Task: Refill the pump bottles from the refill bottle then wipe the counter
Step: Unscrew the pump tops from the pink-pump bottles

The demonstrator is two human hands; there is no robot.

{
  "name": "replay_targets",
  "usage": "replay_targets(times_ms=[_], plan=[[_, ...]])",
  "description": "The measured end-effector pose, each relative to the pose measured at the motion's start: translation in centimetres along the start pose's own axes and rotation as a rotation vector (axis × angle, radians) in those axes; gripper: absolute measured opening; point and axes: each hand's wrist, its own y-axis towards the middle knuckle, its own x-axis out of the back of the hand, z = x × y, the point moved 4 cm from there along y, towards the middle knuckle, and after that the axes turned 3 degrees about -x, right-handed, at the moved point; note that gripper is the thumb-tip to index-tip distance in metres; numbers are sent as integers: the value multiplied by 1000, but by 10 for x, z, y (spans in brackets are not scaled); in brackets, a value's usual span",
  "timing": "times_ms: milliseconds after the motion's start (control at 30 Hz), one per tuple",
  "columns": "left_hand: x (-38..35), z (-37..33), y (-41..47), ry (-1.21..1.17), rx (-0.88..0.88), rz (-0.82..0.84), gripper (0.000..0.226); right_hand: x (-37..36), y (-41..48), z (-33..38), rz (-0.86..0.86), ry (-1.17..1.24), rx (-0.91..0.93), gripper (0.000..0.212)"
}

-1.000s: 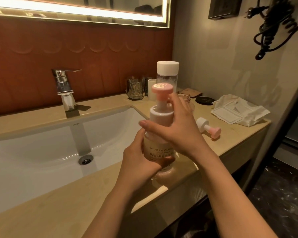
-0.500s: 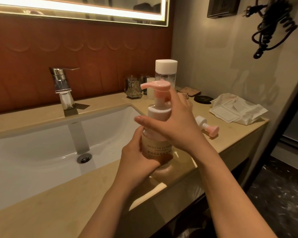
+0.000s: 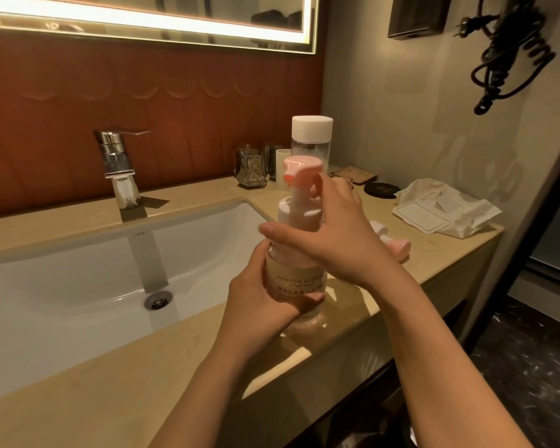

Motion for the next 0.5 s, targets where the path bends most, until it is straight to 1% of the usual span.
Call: replay_targets(times_ms=[33, 67, 167, 233, 333, 400, 500], plan=[[0, 0, 0, 6, -2, 0, 75, 1, 0, 2, -32, -37, -4, 88], [1, 0, 0, 12, -8, 2, 75, 2, -1, 3, -61, -51, 0, 87], [3, 2, 0, 36, -32, 7, 82, 7, -1, 4, -76, 38, 33, 69], [3, 1, 0, 43, -51, 6, 88, 12, -2, 4, -27, 119, 56, 56], [3, 1, -1, 30, -68, 5, 92, 13, -3, 6, 109, 162, 89, 45], [3, 1, -1, 12, -64, 2, 91, 11, -3, 6, 176, 177, 92, 47], [2, 2, 0, 20, -34, -1, 83, 4, -1, 2, 132, 63, 37, 66]])
